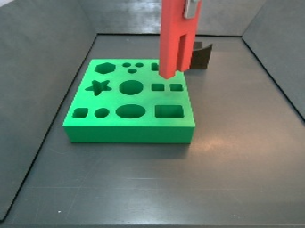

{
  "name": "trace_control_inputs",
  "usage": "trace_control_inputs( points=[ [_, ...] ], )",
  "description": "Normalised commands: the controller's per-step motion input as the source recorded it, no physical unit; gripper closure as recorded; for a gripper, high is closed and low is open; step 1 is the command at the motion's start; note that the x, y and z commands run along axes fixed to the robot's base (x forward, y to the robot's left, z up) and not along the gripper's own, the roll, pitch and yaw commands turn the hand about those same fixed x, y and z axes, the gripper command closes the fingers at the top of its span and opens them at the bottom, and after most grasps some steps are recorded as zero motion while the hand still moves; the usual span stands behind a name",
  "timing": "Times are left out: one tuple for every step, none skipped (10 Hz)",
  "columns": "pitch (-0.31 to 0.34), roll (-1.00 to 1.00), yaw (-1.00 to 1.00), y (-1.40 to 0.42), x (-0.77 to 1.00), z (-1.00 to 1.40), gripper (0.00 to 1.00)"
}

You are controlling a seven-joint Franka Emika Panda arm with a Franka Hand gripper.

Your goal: Insert the double-square object.

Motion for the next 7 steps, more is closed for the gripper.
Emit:
trace_control_inputs(
  points=[
    [0.000,-0.04,-1.00,0.00,0.00,-0.21,1.00],
    [0.000,-0.04,-1.00,0.00,0.00,-0.20,1.00],
    [0.000,-0.09,-1.00,0.00,0.00,-0.16,1.00],
    [0.000,-0.05,-1.00,0.00,0.00,-0.19,1.00],
    [0.000,-0.01,-1.00,0.00,0.00,-0.21,1.00],
    [0.000,0.00,-1.00,0.00,0.00,-0.23,1.00],
    [0.007,0.00,-0.94,0.08,-0.04,-0.24,1.00]
  ],
)
